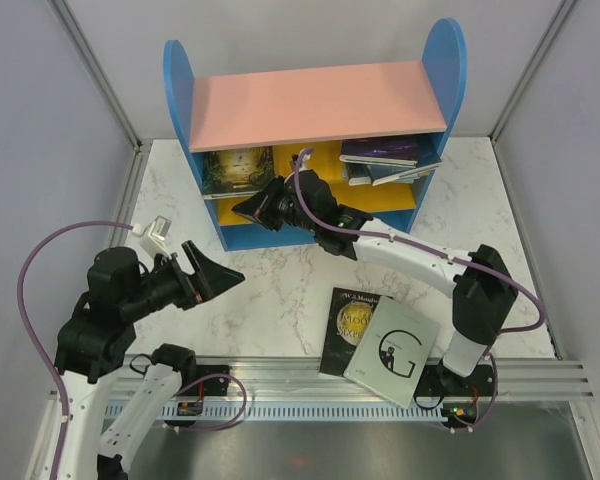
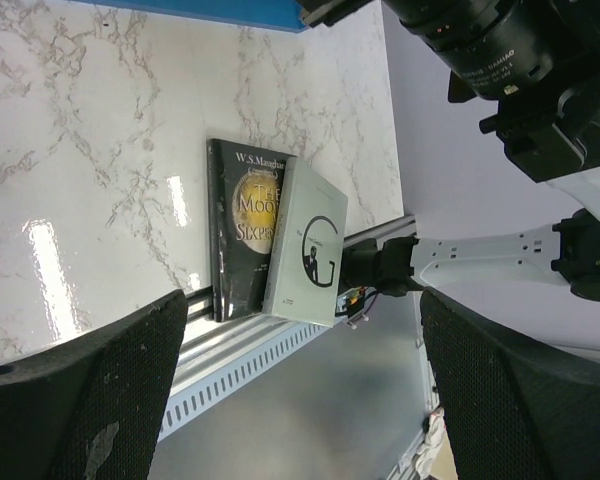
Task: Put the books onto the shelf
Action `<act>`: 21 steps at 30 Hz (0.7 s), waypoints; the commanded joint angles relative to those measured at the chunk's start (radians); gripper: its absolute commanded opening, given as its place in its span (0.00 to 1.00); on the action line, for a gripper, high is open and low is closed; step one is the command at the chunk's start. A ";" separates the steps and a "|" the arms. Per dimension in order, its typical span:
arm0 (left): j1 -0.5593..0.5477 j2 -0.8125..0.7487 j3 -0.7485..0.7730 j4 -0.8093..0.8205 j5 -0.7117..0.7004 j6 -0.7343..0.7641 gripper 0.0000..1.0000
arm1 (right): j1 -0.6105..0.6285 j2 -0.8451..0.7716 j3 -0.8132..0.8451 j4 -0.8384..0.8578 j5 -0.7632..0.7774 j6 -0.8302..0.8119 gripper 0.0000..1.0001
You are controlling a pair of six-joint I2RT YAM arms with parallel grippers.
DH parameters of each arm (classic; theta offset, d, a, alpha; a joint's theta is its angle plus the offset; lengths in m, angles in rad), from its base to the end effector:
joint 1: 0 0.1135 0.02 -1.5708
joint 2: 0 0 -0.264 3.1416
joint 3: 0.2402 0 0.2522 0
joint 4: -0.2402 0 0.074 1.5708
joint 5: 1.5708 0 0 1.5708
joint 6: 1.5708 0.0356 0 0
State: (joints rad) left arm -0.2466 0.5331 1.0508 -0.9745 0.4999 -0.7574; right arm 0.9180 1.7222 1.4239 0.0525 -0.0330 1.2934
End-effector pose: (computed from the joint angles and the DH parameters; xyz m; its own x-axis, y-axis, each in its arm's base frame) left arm 0.0640 -0.0337 0.3746 -0.7446 -0.4343 -0.5069 0.1649 0.6161 -0.7702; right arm 0.2529 0.3327 0.3332 -0.8228 0.5065 -0.2579 -0.0806 0.3452 0.9351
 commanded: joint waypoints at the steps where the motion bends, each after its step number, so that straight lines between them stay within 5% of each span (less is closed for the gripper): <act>1: 0.000 0.015 0.034 -0.018 0.022 0.058 0.98 | -0.021 0.039 0.075 0.041 -0.016 -0.002 0.09; 11: 0.000 0.033 0.037 -0.013 0.020 0.061 0.98 | -0.036 0.125 0.178 0.044 -0.065 -0.005 0.06; 21: 0.000 0.045 0.034 0.011 0.003 0.052 0.98 | 0.025 -0.100 -0.060 -0.012 -0.048 -0.061 0.06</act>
State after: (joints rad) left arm -0.2466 0.5690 1.0523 -0.9932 0.4992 -0.7383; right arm 0.9054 1.7466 1.4197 0.0586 -0.0872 1.2778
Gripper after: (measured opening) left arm 0.982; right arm 0.058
